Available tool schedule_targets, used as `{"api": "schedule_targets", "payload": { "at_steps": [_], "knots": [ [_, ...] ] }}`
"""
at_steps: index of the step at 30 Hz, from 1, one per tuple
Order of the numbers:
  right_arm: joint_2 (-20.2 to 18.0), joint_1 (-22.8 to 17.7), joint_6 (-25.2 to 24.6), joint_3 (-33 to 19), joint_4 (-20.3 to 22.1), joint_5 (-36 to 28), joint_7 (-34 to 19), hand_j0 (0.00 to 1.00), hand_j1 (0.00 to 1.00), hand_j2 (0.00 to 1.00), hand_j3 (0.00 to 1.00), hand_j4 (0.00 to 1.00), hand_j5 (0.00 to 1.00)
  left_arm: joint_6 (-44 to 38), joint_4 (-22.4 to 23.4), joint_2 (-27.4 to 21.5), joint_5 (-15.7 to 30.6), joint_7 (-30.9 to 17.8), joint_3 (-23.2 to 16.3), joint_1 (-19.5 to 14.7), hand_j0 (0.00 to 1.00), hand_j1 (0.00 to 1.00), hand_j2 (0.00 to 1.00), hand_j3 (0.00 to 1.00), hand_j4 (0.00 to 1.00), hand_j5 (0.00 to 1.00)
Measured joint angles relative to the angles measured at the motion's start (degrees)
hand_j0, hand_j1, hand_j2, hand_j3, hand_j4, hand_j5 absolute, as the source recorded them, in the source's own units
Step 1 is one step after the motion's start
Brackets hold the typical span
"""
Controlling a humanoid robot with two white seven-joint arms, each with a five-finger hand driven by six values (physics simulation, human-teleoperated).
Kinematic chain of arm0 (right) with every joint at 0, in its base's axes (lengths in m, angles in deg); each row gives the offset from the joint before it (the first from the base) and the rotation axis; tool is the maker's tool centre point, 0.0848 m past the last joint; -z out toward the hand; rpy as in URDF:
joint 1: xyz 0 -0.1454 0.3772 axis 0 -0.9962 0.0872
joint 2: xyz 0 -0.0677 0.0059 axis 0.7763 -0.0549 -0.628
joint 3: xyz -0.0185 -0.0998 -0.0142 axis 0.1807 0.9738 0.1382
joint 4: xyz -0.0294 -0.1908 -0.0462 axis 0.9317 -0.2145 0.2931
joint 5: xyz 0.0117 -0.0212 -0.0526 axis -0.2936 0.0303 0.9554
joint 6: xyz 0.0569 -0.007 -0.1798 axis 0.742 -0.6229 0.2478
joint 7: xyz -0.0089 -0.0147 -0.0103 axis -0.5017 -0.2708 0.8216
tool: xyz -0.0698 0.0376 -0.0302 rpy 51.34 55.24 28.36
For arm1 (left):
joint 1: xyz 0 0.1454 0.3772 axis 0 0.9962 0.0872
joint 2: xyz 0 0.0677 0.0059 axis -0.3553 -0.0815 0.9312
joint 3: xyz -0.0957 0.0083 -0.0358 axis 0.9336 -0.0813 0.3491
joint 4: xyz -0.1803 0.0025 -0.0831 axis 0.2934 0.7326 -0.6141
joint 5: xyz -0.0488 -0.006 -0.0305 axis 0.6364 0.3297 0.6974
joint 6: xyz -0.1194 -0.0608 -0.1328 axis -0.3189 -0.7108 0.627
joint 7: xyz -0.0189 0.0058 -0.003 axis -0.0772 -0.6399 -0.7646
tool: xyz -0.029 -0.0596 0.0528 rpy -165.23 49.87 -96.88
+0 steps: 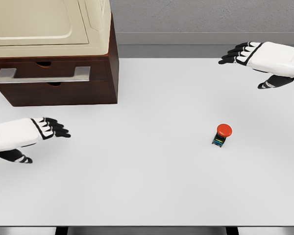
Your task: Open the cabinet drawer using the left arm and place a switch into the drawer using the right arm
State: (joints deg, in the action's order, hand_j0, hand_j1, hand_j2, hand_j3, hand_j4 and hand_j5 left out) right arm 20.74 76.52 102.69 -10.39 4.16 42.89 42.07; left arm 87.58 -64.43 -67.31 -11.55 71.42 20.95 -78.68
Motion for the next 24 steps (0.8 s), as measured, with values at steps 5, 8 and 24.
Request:
{"api": "schedule_targets", "payload": {
  "at_steps": [5,8,24],
  "knots": [
    [0.05,1.49,-0.03,0.62,-0.22,-0.25,0.01,1.0,1.0,1.0,1.0,1.0,1.0,-0.02,-0.59,-0.91,-0.27,0.07,-0.62,-4.07,1.0,1.0,1.0,1.0,1.0,1.0],
    [-0.15,3.16,-0.03,1.84,-1.83,-0.16,0.01,1.0,1.0,1.0,1.0,1.0,1.0,-0.03,-0.67,-2.87,0.88,0.22,-0.72,-8.81,1.0,1.0,1.0,1.0,1.0,1.0],
    [-2.52,-0.18,0.0,14.08,1.4,1.69,0.0,1.0,1.0,1.0,1.0,1.0,1.0,0.15,-0.73,-5.2,21.64,-14.91,-19.64,-39.06,1.0,1.0,1.0,1.0,1.0,1.0]
  ]
}}
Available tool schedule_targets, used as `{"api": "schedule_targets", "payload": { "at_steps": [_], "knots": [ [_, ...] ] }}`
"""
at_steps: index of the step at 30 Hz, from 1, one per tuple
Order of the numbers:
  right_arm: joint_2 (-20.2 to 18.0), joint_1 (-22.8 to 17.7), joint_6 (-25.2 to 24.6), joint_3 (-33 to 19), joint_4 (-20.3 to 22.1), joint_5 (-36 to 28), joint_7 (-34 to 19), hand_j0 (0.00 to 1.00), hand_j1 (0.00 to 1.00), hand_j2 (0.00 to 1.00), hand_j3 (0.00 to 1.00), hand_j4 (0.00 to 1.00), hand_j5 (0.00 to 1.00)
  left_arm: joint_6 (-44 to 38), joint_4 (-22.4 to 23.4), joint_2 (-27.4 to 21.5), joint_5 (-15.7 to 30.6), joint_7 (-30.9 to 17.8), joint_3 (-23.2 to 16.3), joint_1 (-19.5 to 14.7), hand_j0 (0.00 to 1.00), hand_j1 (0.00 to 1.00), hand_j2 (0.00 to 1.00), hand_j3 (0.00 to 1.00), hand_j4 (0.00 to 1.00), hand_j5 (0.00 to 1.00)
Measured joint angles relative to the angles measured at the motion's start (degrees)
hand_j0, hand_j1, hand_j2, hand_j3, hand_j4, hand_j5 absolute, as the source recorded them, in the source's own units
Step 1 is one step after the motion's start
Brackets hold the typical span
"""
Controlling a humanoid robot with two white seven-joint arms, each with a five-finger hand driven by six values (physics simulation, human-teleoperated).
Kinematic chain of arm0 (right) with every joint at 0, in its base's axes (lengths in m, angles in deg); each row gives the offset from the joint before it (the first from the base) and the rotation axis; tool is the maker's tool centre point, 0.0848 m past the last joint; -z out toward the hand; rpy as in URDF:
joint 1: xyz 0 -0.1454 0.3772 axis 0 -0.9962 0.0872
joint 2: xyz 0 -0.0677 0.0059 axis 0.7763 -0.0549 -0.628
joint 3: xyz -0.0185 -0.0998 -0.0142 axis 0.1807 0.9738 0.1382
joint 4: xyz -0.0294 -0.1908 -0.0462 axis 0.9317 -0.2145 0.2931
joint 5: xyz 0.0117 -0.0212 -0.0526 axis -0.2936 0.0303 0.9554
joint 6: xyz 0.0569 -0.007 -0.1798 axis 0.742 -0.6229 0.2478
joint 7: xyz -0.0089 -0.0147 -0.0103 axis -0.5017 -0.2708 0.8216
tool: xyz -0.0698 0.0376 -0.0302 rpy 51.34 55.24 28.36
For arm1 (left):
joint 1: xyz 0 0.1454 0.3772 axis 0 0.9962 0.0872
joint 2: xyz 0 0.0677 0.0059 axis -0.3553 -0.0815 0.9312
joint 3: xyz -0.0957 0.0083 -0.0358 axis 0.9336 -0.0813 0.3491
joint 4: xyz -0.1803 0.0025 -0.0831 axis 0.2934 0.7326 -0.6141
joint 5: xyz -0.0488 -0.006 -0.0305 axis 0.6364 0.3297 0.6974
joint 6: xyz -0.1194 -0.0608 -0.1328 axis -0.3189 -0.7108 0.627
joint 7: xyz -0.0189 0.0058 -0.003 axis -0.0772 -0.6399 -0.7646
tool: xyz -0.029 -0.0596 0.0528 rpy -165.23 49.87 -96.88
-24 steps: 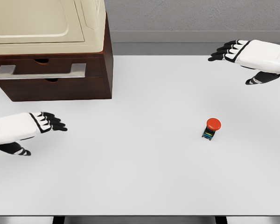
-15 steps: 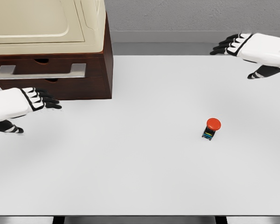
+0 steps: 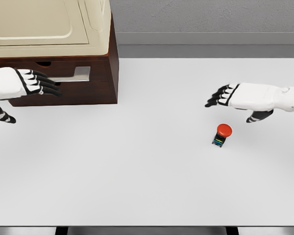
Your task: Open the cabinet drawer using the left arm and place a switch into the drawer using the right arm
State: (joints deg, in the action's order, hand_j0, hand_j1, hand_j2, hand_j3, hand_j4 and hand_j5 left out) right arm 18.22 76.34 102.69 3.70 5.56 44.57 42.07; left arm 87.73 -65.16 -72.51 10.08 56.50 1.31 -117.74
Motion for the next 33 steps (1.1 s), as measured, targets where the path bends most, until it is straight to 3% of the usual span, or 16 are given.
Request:
{"api": "schedule_targets", "payload": {
  "at_steps": [2,5,8,12,17,27,33],
  "knots": [
    [-0.35,-1.14,0.01,0.12,0.55,0.11,0.0,1.0,1.0,1.0,1.0,1.0,1.0,-0.36,-0.04,1.38,10.36,-1.39,-5.8,-4.53,1.0,1.0,1.0,1.0,1.0,1.0],
    [-0.57,-2.11,-0.01,0.38,1.98,0.71,0.0,1.0,1.0,1.0,1.0,1.0,1.0,-5.54,-0.07,2.8,22.83,-2.36,-10.13,-5.98,1.0,1.0,1.0,1.0,1.0,1.0],
    [-0.56,-2.37,-0.02,0.97,2.76,1.35,0.0,1.0,1.0,1.0,1.0,1.0,1.0,-12.32,-0.08,3.64,29.67,-2.71,-11.57,-6.73,1.0,1.0,1.0,1.0,1.0,1.0],
    [-0.43,-2.37,-0.02,1.81,3.09,1.67,0.01,1.0,1.0,1.0,1.0,1.0,1.0,-22.68,-0.08,3.14,34.99,-2.85,-12.07,-7.69,1.0,1.0,1.0,1.0,1.0,1.0],
    [-0.18,-2.46,-0.03,2.34,3.02,2.31,0.01,1.0,1.0,1.0,1.0,1.0,1.0,-30.53,-0.07,2.04,35.59,-2.89,-12.18,-8.31,1.0,1.0,1.0,1.0,1.0,1.0],
    [0.33,-3.08,-0.03,3.49,2.42,2.66,0.01,1.0,1.0,1.0,1.0,1.0,1.0,-34.78,-0.08,1.09,29.25,-2.65,-12.12,-8.31,1.0,1.0,1.0,1.0,1.0,1.0],
    [0.94,-3.6,-0.03,3.91,1.89,3.38,0.01,1.0,1.0,1.0,1.0,1.0,1.0,-39.58,-0.01,1.6,28.25,1.63,-12.1,-8.75,1.0,1.0,1.0,1.0,1.0,1.0]
  ]
}}
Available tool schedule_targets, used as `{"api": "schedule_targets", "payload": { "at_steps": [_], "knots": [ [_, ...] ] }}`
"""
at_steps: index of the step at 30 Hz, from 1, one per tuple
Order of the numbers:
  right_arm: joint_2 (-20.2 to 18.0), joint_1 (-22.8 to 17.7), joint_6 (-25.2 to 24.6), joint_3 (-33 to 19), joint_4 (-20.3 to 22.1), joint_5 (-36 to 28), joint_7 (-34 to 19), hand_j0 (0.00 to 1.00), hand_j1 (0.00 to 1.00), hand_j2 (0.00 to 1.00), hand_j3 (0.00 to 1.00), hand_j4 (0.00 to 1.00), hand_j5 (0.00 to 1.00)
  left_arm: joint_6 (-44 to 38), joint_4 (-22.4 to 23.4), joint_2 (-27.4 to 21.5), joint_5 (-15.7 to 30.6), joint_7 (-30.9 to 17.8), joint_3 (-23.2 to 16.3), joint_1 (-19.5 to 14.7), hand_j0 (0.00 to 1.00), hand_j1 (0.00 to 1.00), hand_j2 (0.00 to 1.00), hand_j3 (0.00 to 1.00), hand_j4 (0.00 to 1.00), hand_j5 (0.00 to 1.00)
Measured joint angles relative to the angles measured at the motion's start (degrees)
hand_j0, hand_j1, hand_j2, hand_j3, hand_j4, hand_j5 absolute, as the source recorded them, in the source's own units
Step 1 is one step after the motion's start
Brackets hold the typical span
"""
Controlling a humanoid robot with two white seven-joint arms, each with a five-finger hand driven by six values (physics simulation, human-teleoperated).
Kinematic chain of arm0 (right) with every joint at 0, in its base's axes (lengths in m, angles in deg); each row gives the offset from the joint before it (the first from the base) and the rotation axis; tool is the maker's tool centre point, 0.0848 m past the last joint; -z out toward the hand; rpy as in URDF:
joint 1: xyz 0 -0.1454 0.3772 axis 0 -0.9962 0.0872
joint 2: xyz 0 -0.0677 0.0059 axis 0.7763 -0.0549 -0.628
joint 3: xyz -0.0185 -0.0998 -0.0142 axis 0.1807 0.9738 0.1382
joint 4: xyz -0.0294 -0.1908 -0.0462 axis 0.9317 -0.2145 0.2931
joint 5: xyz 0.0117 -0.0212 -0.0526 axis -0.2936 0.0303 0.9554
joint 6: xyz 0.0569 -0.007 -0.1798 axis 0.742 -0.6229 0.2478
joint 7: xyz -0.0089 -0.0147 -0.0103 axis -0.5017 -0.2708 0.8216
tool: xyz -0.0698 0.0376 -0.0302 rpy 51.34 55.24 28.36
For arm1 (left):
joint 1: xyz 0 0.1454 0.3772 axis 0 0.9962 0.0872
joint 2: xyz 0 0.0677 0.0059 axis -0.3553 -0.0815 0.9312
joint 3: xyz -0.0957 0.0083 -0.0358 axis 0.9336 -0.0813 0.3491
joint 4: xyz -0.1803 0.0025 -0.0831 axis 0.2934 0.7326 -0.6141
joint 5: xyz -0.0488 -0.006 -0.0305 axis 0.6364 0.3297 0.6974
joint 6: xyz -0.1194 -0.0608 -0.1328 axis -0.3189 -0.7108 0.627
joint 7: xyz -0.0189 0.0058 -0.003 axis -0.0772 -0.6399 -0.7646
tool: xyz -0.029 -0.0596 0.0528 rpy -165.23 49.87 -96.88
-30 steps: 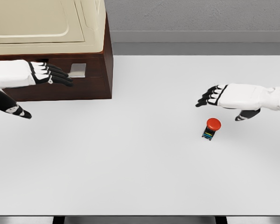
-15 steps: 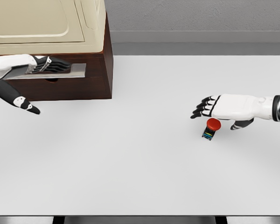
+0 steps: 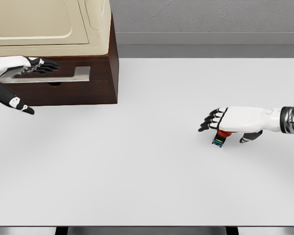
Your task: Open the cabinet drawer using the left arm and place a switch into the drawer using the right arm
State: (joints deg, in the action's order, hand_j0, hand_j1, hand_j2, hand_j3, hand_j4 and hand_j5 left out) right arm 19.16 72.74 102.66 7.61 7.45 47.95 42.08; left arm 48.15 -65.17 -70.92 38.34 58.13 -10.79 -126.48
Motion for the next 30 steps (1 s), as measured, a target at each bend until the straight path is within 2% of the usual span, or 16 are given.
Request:
{"api": "schedule_targets", "payload": {
  "at_steps": [8,22,30],
  "knots": [
    [0.1,0.0,0.0,0.35,-0.08,0.3,0.0,1.0,1.0,1.0,1.0,1.0,1.0,-2.79,0.02,1.51,-2.43,3.76,0.0,0.61,1.0,1.0,1.0,1.0,1.0,1.0],
    [0.02,0.0,0.0,0.23,-0.04,0.63,0.0,1.0,1.0,1.0,1.0,1.0,1.0,-3.29,0.17,0.91,-7.83,4.52,-0.5,1.14,1.0,1.0,1.0,1.0,1.0,1.0],
    [-0.3,0.0,0.0,0.07,0.19,0.64,0.0,1.0,1.0,1.0,1.0,1.0,1.0,-3.15,0.1,0.43,-8.9,4.75,-1.78,2.27,1.0,1.0,1.0,1.0,1.0,1.0]
  ]
}}
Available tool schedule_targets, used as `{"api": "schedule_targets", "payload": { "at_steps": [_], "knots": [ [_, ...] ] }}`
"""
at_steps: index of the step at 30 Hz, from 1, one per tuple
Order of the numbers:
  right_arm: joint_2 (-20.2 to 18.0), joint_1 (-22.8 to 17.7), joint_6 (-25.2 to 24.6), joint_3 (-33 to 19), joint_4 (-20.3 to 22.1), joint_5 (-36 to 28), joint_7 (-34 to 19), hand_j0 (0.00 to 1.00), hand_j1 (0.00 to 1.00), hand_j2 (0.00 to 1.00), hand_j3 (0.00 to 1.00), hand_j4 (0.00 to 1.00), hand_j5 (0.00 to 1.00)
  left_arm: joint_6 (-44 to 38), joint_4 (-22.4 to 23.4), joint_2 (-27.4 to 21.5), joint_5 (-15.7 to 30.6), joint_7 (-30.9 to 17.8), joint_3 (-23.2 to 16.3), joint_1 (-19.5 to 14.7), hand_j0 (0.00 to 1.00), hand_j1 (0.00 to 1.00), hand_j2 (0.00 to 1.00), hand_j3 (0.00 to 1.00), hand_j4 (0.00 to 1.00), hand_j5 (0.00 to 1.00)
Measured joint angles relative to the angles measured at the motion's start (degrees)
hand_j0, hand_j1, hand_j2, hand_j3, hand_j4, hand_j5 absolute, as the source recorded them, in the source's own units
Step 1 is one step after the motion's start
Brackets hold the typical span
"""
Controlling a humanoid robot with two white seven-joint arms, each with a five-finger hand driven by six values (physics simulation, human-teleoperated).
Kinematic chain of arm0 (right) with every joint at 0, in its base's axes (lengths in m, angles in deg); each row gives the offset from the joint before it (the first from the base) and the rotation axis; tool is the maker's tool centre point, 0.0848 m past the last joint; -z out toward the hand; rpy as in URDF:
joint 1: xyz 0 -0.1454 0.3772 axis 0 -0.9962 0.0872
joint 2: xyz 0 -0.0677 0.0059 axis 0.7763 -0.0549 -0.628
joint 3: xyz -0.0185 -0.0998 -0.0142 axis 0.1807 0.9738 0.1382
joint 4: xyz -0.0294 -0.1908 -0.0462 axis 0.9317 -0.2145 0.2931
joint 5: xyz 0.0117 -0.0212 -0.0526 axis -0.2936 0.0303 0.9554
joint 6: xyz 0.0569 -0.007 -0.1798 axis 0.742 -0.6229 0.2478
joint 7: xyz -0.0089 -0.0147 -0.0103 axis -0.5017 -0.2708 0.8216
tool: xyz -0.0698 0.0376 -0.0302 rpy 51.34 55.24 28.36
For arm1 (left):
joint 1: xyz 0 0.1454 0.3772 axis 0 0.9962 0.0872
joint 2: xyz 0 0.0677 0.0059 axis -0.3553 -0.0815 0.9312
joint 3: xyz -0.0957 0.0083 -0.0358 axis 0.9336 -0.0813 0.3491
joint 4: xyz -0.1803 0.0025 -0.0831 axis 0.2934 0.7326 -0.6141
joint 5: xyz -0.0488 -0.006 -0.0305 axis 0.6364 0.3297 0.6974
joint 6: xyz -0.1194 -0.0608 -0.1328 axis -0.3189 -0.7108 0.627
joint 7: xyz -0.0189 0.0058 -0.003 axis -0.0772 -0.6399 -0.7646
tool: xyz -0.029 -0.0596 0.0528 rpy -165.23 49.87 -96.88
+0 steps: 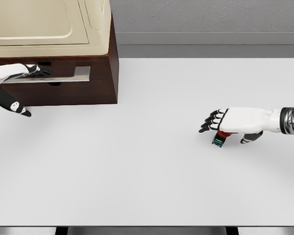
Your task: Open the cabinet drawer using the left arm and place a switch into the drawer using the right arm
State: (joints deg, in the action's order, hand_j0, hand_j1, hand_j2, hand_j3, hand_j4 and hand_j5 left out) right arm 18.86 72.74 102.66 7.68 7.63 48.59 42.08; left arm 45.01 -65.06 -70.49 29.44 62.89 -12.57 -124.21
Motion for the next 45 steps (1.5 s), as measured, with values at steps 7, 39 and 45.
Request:
{"api": "schedule_targets", "payload": {
  "at_steps": [7,39,45],
  "knots": [
    [-0.01,0.0,0.0,-0.03,0.07,-0.01,0.0,1.0,1.0,1.0,1.0,1.0,1.0,0.58,-0.27,-0.52,1.55,0.3,0.21,1.32,1.0,1.0,1.0,1.0,1.0,1.0],
    [0.1,0.0,0.0,-0.09,0.14,0.0,0.0,1.0,1.0,1.0,1.0,1.0,1.0,13.93,-0.91,-7.43,6.07,-5.01,-3.06,3.41,1.0,1.0,1.0,1.0,1.0,1.0],
    [0.14,0.0,0.0,-0.12,0.15,0.0,0.0,1.0,1.0,1.0,1.0,1.0,1.0,17.25,-1.05,-9.21,7.64,-5.36,-3.82,4.11,1.0,1.0,1.0,1.0,1.0,1.0]
  ]
}}
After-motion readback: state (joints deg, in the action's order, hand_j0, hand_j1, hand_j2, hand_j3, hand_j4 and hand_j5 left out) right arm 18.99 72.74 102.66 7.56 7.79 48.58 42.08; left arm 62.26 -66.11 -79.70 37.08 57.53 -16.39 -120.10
